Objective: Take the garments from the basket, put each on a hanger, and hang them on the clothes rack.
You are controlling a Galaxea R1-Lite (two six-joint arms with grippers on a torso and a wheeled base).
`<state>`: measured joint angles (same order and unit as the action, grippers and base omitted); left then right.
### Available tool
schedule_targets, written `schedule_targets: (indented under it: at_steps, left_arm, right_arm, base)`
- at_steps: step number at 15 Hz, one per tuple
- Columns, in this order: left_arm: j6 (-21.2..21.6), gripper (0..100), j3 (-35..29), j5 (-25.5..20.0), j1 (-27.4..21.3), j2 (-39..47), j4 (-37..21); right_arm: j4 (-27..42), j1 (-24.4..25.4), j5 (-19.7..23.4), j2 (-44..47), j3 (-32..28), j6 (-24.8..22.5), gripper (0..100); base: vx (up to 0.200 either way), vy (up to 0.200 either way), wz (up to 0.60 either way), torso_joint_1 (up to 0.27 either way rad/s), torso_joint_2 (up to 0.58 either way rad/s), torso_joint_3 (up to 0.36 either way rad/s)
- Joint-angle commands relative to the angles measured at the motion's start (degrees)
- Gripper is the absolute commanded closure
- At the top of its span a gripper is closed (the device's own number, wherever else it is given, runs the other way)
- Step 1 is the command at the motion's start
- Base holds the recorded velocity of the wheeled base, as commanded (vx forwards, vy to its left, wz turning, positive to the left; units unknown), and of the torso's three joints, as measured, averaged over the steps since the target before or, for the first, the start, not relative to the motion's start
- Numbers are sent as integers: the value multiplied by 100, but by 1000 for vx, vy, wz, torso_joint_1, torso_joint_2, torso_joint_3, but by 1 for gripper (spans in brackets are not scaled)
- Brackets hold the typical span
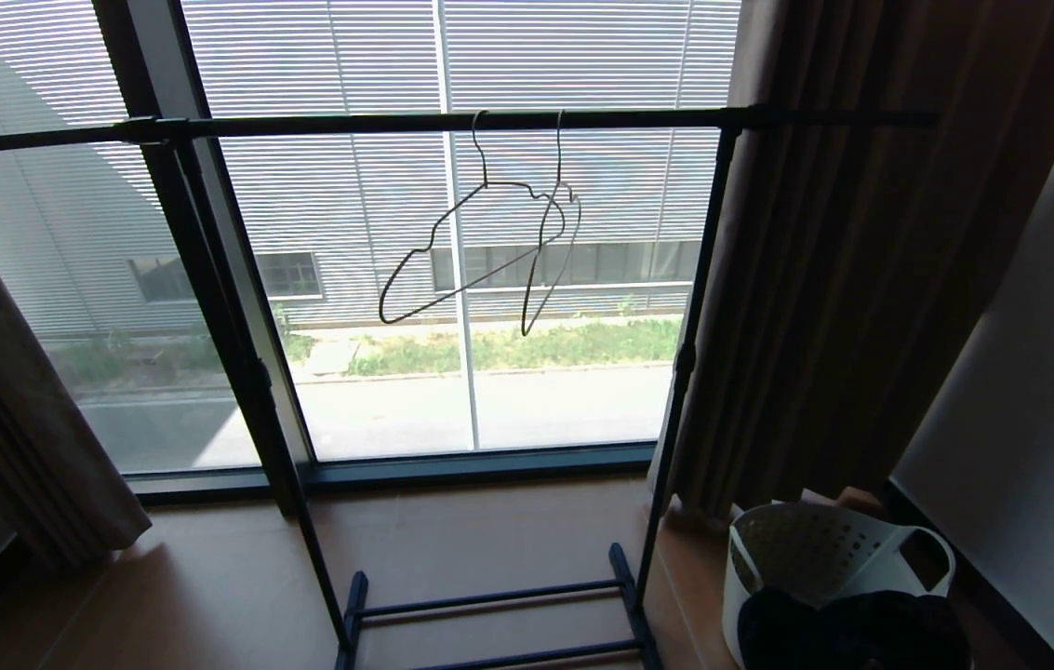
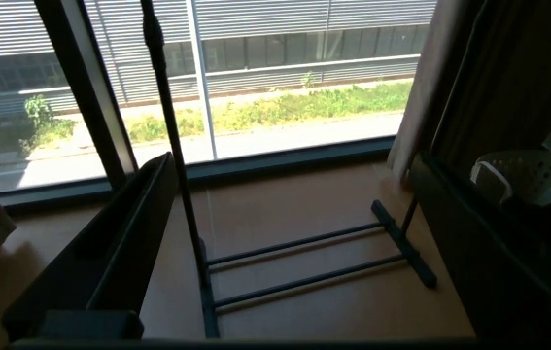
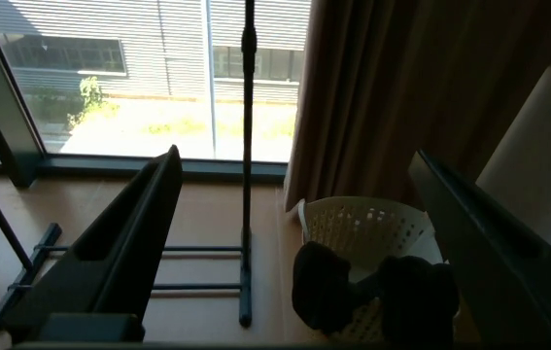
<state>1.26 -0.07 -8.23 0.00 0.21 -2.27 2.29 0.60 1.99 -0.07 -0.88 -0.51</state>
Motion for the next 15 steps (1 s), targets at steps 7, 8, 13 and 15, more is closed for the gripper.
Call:
schedule_targets:
  at_steps: [7,8,13,15]
  left_arm:
    - [-3,0,-1,-21,0,-3,-2]
    - [-3,0,-10,-21,0,-3,-11]
    - [-3,0,-10,-21,0,-3,-11]
    - [-3,0,-1,-12,0,-3,-2]
  right_arm:
    - [-1,2,3,7,0,-10,0]
    - [-1,2,3,7,0,-10,0]
    - [-1,2,3,7,0,-10,0]
    - [-1,2,3,7,0,-10,0]
  base:
    - [0,0,0,-87,298,207]
    - [0,0,0,0,0,0]
    - [0,0,-480,-2,4,4]
    - [0,0,-600,5,5,7]
